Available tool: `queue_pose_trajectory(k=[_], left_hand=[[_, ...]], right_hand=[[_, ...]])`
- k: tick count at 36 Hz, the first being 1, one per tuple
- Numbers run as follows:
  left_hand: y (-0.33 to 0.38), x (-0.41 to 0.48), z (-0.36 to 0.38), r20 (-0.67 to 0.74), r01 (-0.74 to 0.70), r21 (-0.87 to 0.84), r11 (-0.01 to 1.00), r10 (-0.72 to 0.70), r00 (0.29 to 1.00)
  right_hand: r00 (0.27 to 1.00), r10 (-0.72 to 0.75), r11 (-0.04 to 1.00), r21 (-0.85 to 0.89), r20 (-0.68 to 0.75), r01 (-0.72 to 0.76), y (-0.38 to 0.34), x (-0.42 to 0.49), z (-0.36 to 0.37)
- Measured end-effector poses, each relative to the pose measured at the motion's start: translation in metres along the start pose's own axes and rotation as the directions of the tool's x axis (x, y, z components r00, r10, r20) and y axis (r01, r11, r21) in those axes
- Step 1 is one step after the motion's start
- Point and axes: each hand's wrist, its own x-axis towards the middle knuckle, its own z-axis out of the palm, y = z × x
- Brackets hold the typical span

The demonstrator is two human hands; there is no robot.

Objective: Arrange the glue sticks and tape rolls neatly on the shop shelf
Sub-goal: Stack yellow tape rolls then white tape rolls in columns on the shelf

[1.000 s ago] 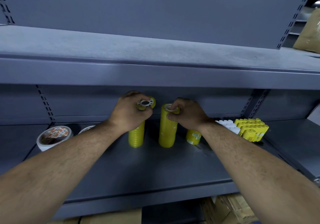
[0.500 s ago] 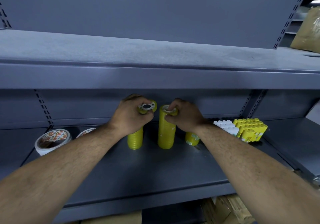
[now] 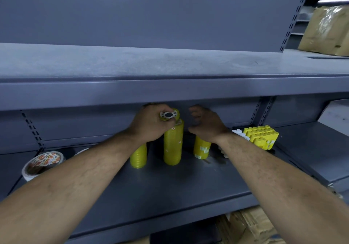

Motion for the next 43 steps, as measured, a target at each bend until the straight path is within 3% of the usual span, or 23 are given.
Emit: queue_pose_trajectory(k=[6,11,43], left_hand=[[0.002,0.014,0.02,0.063,0.008,0.054,0.999,-0.012,0.998],[-0.001,0.014,0.027,0.133,0.014,0.06,0.998,-0.022,0.991],[0.0,0.011,0.02,0.174,0.034,0.096,0.995,-0.051,0.983]], right_hand=[[0.997,0.05,0.997,-0.061,-0.052,-0.053,0.014,-0.009,-0.014],[0.995,0.083,0.996,-0.002,-0.056,-0.084,0.022,-0.014,-0.018],[1.0,0.001,0.998,0.067,-0.004,0.0,0.011,-0.004,0.004]])
